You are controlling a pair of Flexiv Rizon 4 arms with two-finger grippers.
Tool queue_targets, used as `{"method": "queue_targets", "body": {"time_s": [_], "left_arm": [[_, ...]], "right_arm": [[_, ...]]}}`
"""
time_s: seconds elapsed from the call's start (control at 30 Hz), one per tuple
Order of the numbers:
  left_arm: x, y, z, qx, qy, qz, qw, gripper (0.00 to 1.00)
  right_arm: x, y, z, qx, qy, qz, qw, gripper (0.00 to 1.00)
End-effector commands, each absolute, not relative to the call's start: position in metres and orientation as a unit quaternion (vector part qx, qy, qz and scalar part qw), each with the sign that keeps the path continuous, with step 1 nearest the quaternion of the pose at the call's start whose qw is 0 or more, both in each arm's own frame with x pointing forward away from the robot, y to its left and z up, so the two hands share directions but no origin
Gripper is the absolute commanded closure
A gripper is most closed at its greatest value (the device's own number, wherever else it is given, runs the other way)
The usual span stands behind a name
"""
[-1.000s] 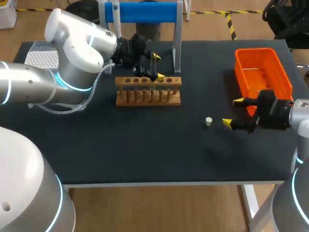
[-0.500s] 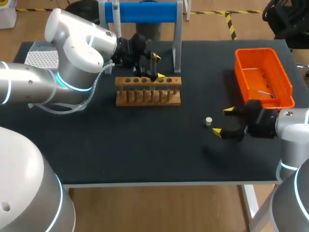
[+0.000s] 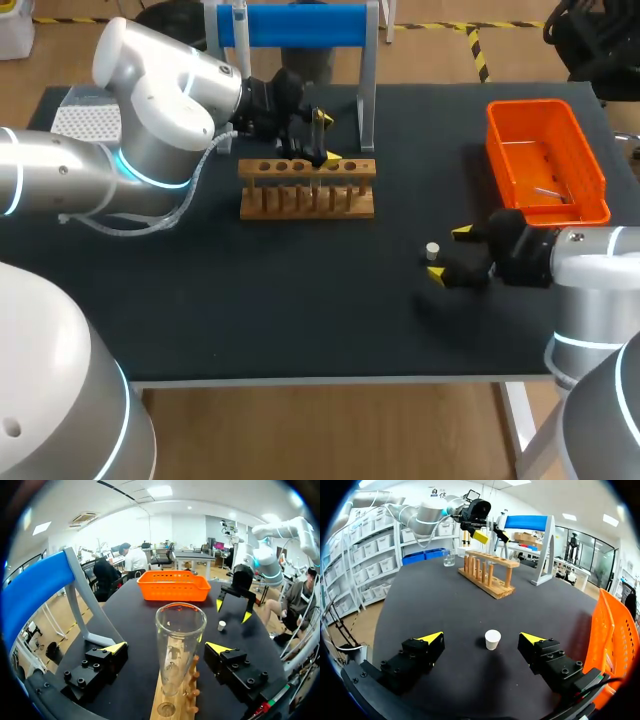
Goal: Invert the test tube, pick up the pipette, mount the tip to pipette, aspirate from beaker and dispense into the tube, eject the tip, return the pipette, and cap with the stopper.
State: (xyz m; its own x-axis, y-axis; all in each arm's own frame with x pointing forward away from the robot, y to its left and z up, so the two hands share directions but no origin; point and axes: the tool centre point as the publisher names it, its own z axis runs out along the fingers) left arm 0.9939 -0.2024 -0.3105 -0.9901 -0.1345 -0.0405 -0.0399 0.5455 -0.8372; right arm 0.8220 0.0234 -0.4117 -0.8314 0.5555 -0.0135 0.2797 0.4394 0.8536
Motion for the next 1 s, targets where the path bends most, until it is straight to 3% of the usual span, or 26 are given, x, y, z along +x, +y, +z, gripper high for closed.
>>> {"method": "queue_targets", "body": {"time_s": [0.03, 0.2, 0.27, 0.4, 0.87, 1.0], "left_arm": [[0.994, -0.202, -0.31, -0.05, 0.878, -0.474, 0.05, 0.0], [0.994, -0.202, -0.31, -0.05, 0.878, -0.474, 0.05, 0.0], [0.994, -0.202, -0.31, -0.05, 0.878, -0.474, 0.05, 0.0], [0.994, -0.202, -0.31, -0.05, 0.878, -0.474, 0.05, 0.0], [0.994, -0.202, -0.31, -0.05, 0.878, -0.474, 0.05, 0.0], [0.994, -0.202, -0.31, -0.05, 0.878, -0.474, 0.05, 0.0]], "right_arm": [[0.829, 0.03, -0.416, 0.255, 0.833, 0.467, 0.151, 0.0], [0.835, 0.034, -0.419, 0.261, 0.83, 0.468, 0.152, 0.02], [0.837, 0.035, -0.42, 0.266, 0.829, 0.466, 0.157, 0.14], [0.841, 0.037, -0.421, 0.269, 0.828, 0.466, 0.158, 0.24], [0.849, 0.039, -0.427, 0.274, 0.827, 0.463, 0.161, 0.36], [0.851, 0.039, -0.427, 0.276, 0.826, 0.464, 0.162, 0.51]]}}
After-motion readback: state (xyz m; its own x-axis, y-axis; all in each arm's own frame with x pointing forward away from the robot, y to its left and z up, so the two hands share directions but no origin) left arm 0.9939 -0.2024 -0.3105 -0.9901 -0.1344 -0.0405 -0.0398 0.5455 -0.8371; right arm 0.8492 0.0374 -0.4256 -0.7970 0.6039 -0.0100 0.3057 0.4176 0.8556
